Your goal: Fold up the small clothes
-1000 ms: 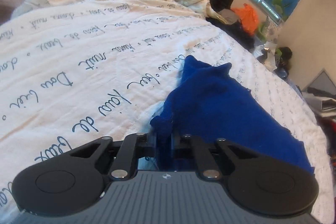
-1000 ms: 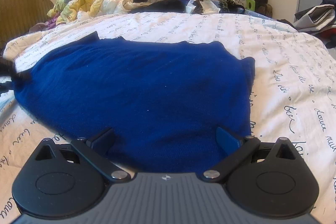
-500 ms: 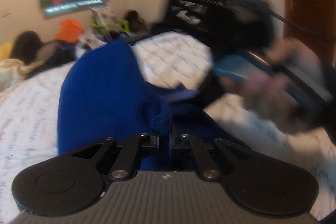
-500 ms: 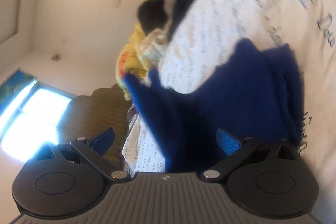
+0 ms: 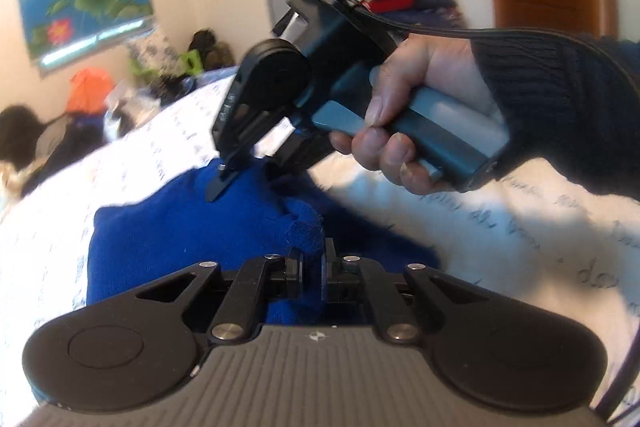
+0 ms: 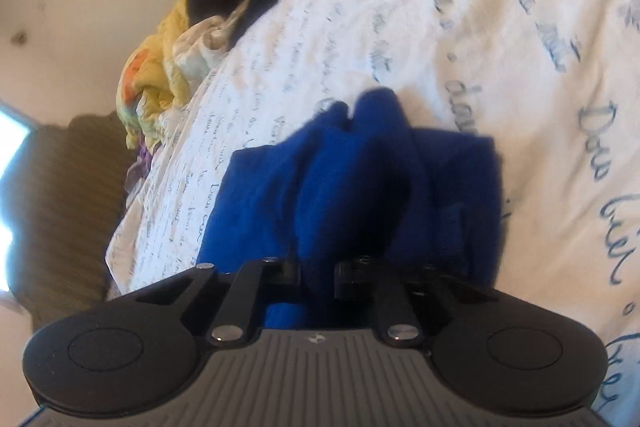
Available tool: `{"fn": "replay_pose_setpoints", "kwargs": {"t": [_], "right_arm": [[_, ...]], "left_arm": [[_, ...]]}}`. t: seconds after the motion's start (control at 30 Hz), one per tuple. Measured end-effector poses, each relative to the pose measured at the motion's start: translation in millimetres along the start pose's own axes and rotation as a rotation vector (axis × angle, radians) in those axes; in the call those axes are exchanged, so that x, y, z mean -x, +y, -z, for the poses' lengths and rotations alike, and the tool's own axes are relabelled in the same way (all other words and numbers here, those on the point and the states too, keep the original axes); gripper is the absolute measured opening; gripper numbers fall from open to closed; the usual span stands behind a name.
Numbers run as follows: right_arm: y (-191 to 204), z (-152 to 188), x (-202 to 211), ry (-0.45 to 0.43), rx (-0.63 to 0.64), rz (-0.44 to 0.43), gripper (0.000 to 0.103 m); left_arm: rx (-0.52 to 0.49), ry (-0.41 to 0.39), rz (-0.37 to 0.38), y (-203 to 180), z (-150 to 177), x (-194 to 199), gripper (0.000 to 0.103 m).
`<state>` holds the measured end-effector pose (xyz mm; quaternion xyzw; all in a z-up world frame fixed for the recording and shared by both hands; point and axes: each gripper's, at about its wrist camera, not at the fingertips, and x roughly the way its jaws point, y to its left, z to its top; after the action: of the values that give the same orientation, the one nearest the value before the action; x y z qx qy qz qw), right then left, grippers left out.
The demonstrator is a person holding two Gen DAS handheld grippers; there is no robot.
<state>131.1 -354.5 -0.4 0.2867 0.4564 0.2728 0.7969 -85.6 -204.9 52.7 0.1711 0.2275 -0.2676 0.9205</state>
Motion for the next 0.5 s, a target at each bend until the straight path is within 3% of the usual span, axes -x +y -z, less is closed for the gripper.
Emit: {"fn": "replay_pose_setpoints", "kwargs": {"t": [0.07, 0.17, 0.27, 0.3, 0.33, 0.37, 0.4, 0.43, 0.5], "right_arm": [[9, 7, 23, -0.053, 0.067, 0.018, 0.013], [-13, 17, 36, -0.073, 0.034, 0.09, 0.013], [-29, 26, 37, -0.108, -0.025, 0.047, 0.017], [-27, 26, 39, -0.109, -0.039, 0.053, 0.021], [-24, 25, 43, -0.11, -0.055, 0.055, 0.034], [-23, 25, 53, -0.126, -0.061, 0.043, 0.045], [-19, 23, 60, -0.165, -0.049, 0.04, 0.072], [-16, 21, 68, -0.218, -0.034, 0.054, 0.094], [-17, 15, 76, -0.288, -0.019, 0.076, 0.098]], "left_arm": [[0.011, 0.0, 0.046, -2, -3, -1, 0.007], [0.042, 0.066, 0.09, -6, 5, -17, 0.007], [0.055, 0.075, 0.122, -2, 8, -19, 0.011], [0.066, 0.068, 0.137, 4, 6, -14, 0.032], [0.081, 0.045, 0.161, 12, 5, -5, 0.063], [0.097, 0.004, 0.159, 24, 6, 5, 0.079], [0.11, -0.033, 0.133, 33, 8, 14, 0.103], [0.128, -0.073, 0.096, 45, 13, 24, 0.102], [0.157, -0.055, 0.075, 71, 19, 27, 0.102]]}}
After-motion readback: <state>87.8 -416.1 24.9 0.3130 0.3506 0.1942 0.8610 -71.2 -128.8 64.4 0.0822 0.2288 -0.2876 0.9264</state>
